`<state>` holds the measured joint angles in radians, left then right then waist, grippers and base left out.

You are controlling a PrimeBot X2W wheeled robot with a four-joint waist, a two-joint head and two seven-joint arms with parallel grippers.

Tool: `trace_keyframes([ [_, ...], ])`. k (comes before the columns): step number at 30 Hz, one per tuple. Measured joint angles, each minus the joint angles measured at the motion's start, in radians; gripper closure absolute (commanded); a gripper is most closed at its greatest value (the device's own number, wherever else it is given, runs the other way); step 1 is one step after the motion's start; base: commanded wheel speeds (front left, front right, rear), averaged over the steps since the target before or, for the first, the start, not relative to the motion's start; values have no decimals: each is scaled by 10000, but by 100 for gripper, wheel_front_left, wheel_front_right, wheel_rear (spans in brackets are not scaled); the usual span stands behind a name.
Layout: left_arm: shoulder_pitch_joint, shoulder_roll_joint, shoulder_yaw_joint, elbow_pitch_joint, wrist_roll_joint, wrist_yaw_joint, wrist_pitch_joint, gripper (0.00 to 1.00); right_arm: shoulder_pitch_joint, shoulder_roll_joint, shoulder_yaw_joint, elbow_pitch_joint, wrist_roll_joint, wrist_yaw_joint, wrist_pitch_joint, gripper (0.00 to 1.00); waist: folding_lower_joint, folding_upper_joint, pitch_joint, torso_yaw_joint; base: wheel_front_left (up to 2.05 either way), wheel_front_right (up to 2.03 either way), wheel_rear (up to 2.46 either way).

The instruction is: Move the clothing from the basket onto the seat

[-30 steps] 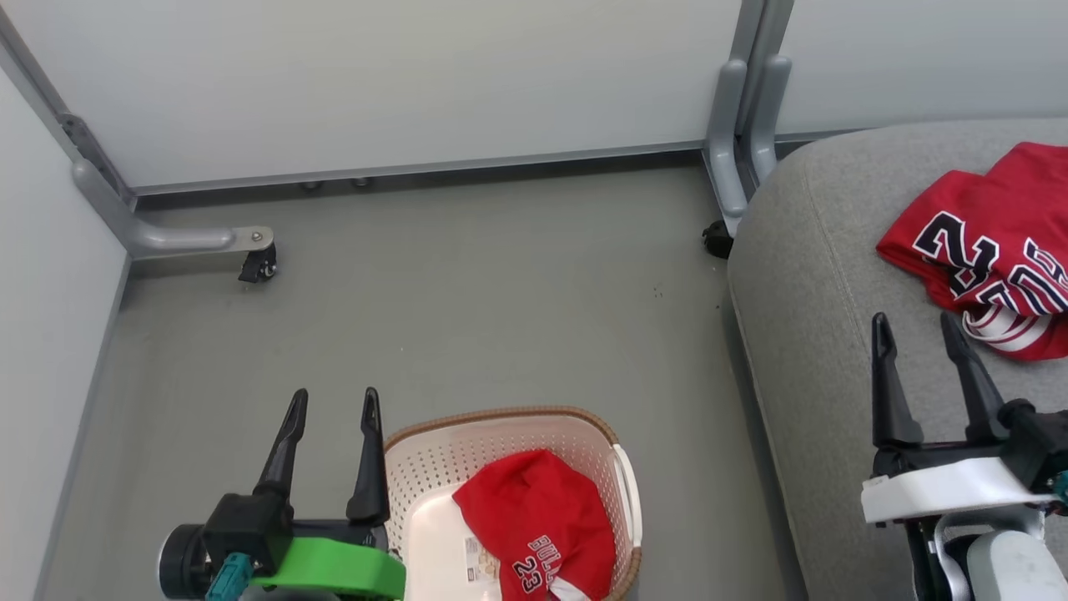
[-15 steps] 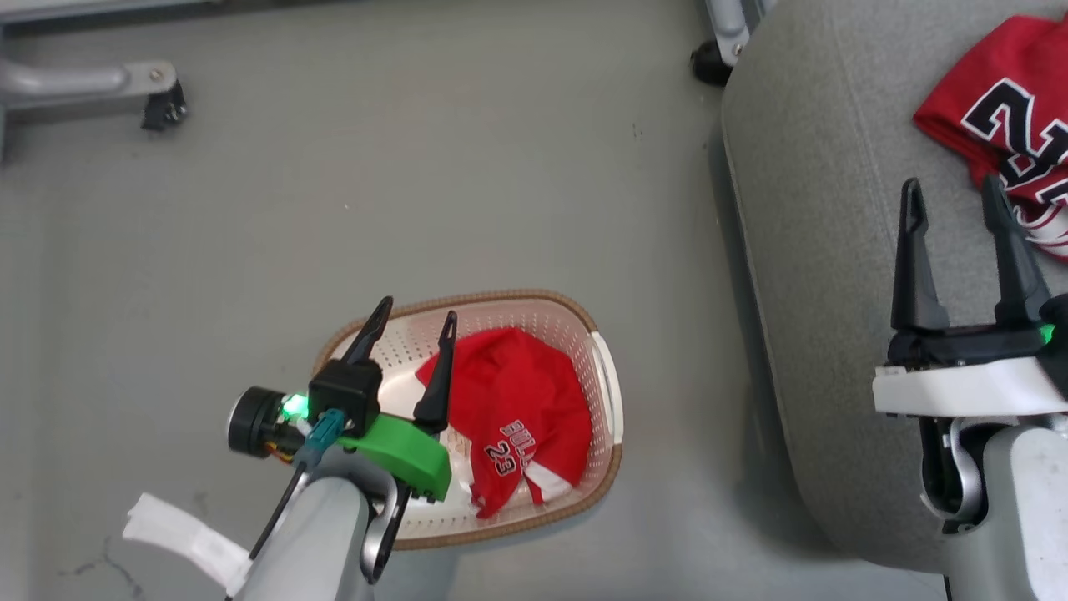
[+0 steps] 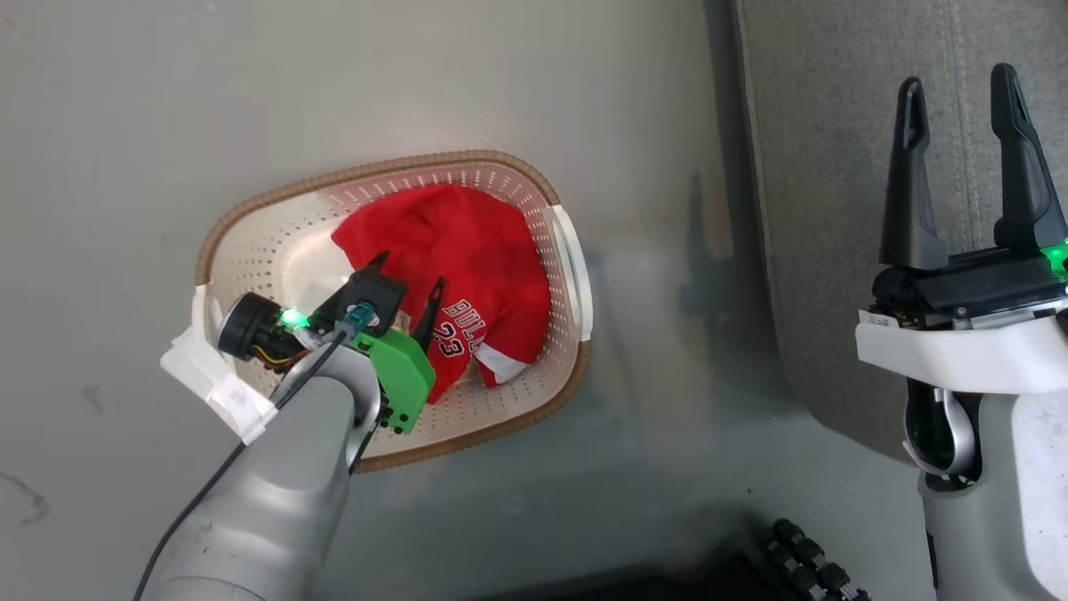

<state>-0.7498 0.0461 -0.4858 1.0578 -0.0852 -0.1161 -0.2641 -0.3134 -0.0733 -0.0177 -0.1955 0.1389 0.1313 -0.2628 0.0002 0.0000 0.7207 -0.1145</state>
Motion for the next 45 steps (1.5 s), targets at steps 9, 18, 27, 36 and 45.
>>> trace_keyframes([
  [9,-1616,127,838,1870,-963,-69,391,0,-224,171,339,-290,125,0,0,0,0,0,1708,-708,0,0,0],
  [18,-2391,499,700,2142,-1338,-113,786,0,-558,215,602,-180,932,0,0,0,0,0,2876,-1458,0,0,0],
  [27,-2689,487,-203,2192,-1605,-119,959,0,-552,219,752,-171,1020,0,0,0,-1,0,3402,-1889,0,0,0],
  [36,-3028,481,-1450,2232,-1695,-119,1753,0,-377,219,988,-222,924,0,0,0,-1,0,3602,-1939,0,0,0],
  [45,-3305,529,-1952,2268,-2119,-119,2867,0,-145,217,1152,-297,905,0,0,0,-1,0,3715,-2047,0,0,0],
])
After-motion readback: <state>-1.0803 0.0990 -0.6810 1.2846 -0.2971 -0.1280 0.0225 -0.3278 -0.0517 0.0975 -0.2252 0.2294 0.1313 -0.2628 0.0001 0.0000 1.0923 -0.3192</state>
